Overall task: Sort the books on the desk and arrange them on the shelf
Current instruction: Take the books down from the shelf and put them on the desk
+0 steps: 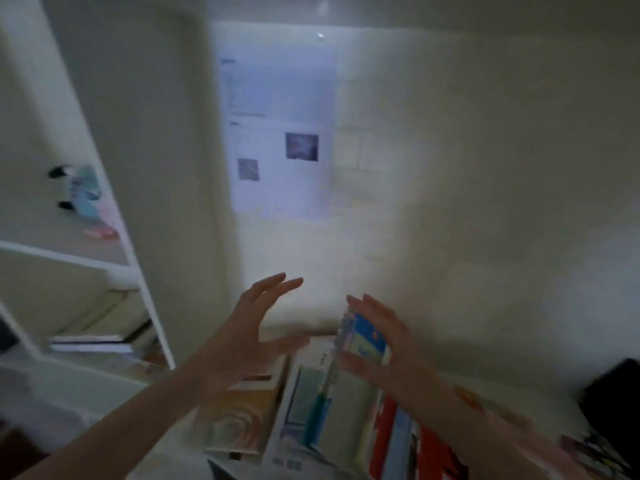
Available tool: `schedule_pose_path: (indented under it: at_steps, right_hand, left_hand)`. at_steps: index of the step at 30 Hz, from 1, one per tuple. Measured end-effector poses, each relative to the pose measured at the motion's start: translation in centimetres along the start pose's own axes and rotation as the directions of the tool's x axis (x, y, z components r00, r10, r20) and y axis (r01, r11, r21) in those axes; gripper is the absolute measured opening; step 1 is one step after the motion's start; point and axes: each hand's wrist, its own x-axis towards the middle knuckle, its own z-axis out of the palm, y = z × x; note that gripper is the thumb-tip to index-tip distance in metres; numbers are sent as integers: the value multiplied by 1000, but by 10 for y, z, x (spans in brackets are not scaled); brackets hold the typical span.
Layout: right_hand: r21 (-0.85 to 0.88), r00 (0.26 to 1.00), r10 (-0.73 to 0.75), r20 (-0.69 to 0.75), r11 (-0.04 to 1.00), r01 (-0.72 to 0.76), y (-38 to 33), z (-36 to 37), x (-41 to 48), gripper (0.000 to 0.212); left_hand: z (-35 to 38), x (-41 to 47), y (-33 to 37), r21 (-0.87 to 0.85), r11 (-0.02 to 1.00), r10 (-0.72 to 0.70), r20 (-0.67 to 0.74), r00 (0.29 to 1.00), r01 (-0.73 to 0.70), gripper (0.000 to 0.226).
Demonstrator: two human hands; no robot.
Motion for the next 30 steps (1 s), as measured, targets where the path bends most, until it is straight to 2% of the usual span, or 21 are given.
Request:
schedule_pose_path:
  at_steps: [5,11,15,20,25,30]
  right_hand:
    - [-14,980,-124,155,992,128,-80,64,49,74]
    - [42,935,-218,280,976,215,-140,148,97,70]
    - [76,903,-246,353,969,235,-165,197,122,73]
    - [117,881,-257,397,966,229,-168,262,147,77]
    - [106,887,-230,401,973,205,-161,305,170,84]
    - [99,897,-195,396,981,169,-158,330,188,81]
  left_hand:
    - [-113,-23,-22,54,999,11,-261,965,3,76]
    - [-216,-51,-58,28,997,-45,-479,877,66,59]
    - [-255,-53,-95,17,985,-142,-501,854,174,60]
    - [-271,-62,-150,1,955,-267,-428,864,295,75]
    - [-282,-65,-187,-33,953,-286,-417,863,300,79]
    - [-292,-71,-213,-67,943,-321,-431,843,325,82]
